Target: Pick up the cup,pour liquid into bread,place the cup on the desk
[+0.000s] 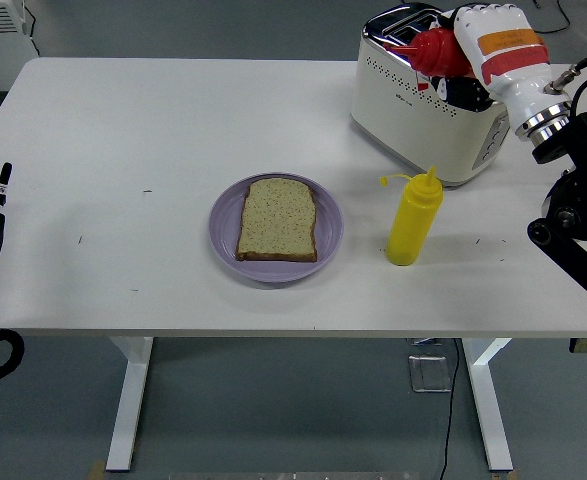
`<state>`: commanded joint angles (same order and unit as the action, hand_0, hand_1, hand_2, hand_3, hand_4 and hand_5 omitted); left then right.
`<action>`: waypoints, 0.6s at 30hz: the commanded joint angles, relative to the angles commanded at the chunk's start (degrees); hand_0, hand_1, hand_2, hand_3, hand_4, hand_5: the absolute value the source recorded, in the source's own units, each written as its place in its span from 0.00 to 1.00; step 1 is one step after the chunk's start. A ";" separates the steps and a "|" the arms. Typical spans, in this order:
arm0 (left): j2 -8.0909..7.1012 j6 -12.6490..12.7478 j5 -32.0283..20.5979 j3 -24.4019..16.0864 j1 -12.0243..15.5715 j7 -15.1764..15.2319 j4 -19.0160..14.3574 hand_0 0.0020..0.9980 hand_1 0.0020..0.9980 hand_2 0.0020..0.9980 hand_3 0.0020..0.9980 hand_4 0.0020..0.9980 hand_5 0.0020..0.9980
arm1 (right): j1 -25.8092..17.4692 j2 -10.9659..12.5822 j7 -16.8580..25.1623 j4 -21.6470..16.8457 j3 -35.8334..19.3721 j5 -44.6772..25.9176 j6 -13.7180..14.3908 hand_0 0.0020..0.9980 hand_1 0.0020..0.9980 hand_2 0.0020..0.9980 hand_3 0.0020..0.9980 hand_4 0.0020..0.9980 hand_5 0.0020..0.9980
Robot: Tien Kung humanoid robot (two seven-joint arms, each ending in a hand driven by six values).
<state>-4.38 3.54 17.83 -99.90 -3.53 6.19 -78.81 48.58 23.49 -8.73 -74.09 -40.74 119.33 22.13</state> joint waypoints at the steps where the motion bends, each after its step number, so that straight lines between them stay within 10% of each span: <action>1: 0.01 0.01 0.00 0.00 0.02 0.00 0.03 0.80 0.79 0.82 0.73 0.52 1.00 | 0.30 -0.27 -0.08 0.34 0.41 0.59 -0.05 0.09 0.11 0.25 0.34 0.31 0.11; 18: 0.04 0.04 -0.01 0.10 0.63 0.10 0.22 0.80 0.79 0.82 0.73 0.52 1.00 | 7.00 -7.02 -0.67 8.60 8.48 10.67 -0.85 0.09 0.11 0.25 0.35 0.29 0.12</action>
<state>-4.34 3.57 17.82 -99.80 -2.89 6.29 -78.60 55.58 16.47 -9.40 -65.49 -32.26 130.00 21.28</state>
